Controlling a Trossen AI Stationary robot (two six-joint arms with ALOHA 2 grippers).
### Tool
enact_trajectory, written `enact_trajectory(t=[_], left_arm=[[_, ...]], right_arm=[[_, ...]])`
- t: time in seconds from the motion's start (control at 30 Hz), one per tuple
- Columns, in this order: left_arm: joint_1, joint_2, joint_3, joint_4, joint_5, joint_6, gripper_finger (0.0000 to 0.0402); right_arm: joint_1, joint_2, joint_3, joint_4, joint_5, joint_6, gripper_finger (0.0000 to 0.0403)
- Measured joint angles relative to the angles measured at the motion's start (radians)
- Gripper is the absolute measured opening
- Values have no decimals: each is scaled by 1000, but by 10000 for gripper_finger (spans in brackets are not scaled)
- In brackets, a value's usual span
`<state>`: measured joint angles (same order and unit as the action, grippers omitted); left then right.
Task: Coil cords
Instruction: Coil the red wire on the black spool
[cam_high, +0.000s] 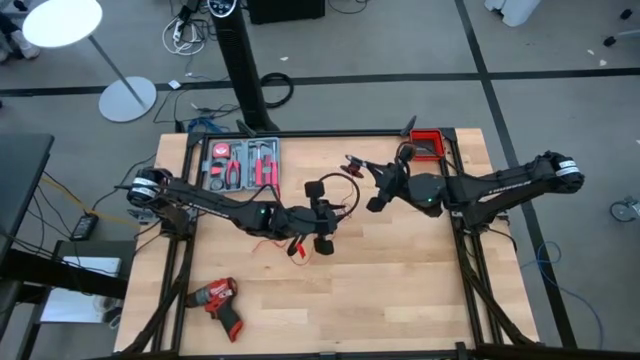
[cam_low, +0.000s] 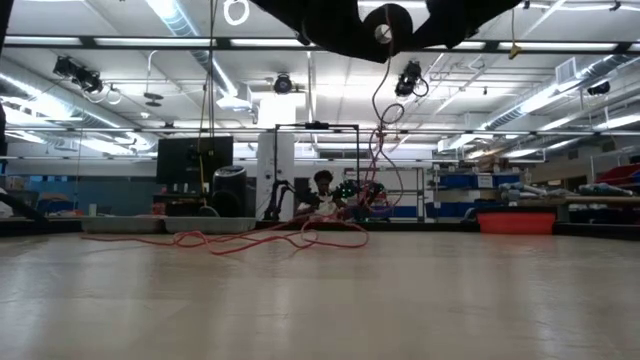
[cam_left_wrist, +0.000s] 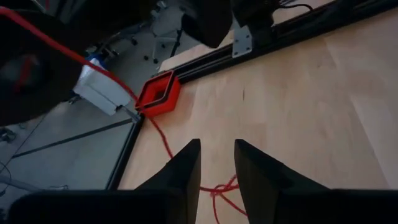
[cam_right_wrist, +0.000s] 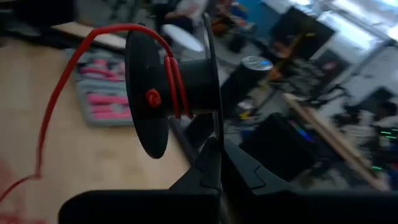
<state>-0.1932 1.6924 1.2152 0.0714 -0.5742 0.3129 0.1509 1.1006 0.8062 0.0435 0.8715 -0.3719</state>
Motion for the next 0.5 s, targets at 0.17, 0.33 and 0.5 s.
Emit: enact_trajectory(t=[0.17, 0.33, 0.5], left_arm=[[0, -42, -1, -59, -17, 1, 101], [3, -80, 0, -124, -80, 29, 101], [2, -81, 0, -127, -71, 104, 101]], right_arm=[[17, -22, 0, -144, -67, 81, 0], [47, -13, 0, -216, -118, 128, 0], [58, 21, -1, -238, -153, 133, 0]])
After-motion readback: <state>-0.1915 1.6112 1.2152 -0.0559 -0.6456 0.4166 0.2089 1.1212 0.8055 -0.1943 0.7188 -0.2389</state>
